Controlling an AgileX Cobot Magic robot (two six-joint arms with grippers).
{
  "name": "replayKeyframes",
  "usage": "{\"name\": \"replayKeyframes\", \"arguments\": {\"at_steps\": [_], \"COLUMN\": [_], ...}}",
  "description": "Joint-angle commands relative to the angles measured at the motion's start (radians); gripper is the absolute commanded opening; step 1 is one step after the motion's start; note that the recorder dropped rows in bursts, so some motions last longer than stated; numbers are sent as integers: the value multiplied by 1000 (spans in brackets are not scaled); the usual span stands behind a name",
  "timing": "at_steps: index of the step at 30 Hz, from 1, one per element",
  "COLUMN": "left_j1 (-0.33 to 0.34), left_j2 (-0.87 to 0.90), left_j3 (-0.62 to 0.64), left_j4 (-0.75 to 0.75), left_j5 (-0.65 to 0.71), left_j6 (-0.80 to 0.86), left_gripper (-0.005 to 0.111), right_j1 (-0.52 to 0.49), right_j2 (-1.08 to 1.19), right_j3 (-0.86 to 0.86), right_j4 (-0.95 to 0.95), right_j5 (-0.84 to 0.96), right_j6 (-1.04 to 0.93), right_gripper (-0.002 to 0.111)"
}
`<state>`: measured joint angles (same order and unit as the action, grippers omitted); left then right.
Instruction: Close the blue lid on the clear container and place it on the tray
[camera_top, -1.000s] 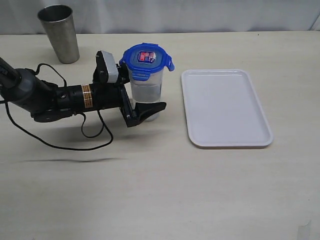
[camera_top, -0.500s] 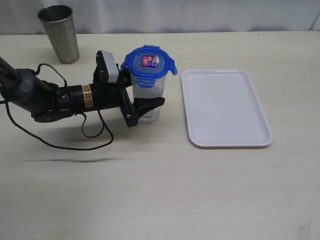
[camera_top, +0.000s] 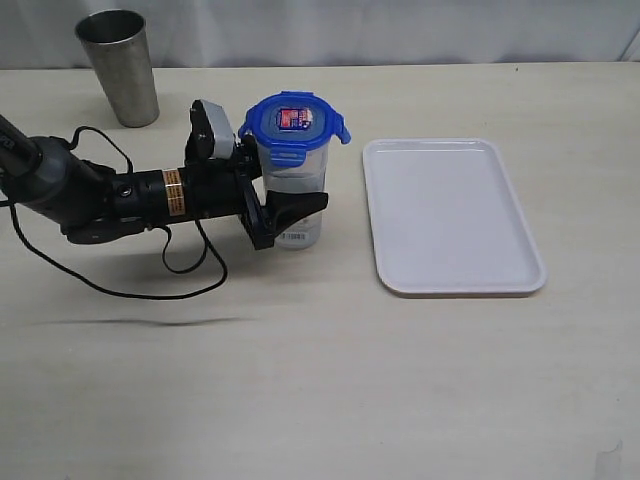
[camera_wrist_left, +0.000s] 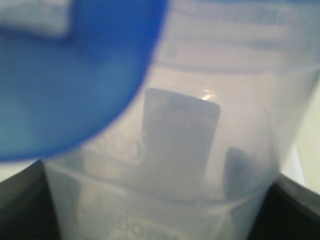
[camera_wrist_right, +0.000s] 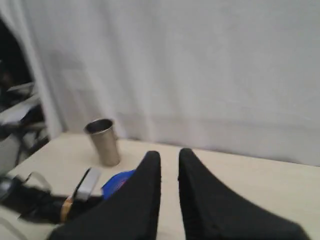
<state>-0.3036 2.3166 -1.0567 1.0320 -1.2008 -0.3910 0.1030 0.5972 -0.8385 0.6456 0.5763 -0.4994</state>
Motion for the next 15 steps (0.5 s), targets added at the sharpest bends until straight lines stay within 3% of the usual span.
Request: {"name": "replayKeyframes", "arguments": {"at_steps": [1,5,9,12,15], "left_j1": [3,3,3,3,3], "left_j2": [-2,-2,-2,-2,-2], "left_j3": [-5,-5,-5,-5,-5], "left_j4": [13,30,30,30,30], "left_j5": [15,15,18,35,52], "left_j6": [-29,-25,-25,-25,-23], "left_gripper": [0,0,0,0,0], "right_j1": [-7,-7,51,147,257], "right_j2": [185,334,457,542,629], "right_j3": [-156,-271,-334,-373,-415], "right_j4": [332,232,-33,-497,-1147], "right_j5": [256,318,164,42,87], "right_j6": [-455,-468,-319,-40,467], "right_gripper": [28,33,33,33,33]}}
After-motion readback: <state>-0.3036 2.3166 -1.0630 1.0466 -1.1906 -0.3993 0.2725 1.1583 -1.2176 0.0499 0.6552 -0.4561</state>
